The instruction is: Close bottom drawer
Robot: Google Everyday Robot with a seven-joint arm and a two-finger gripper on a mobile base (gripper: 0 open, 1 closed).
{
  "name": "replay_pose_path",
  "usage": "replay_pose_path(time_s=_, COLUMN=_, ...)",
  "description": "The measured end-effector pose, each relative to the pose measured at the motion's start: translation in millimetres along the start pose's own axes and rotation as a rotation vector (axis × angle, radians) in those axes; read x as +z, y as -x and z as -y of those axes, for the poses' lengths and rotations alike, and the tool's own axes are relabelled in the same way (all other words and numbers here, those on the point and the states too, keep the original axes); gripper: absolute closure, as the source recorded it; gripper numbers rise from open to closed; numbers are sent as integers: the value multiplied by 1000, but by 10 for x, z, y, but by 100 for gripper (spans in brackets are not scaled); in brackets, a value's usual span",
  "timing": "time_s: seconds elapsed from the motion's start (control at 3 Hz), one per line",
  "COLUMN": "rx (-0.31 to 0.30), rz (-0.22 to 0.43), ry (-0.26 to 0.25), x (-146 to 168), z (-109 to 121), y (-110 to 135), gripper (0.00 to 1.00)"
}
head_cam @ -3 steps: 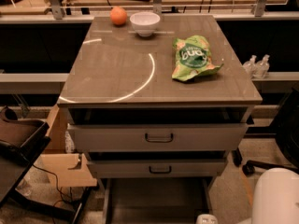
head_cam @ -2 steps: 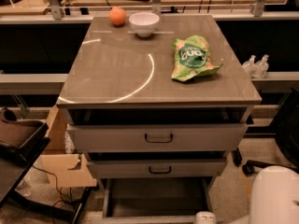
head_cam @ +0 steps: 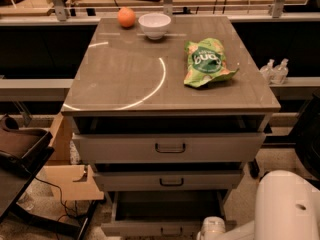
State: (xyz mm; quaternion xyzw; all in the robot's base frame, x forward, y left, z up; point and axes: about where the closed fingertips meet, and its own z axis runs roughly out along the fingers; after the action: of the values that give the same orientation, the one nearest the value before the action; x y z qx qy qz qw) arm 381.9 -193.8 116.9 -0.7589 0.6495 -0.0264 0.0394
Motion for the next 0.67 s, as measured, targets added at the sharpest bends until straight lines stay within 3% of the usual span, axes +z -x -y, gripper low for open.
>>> replay_pose_path(time_s=0.67, rx=-99, rz=-5, ry=-31, x=49, z=526, y=181, gripper=100)
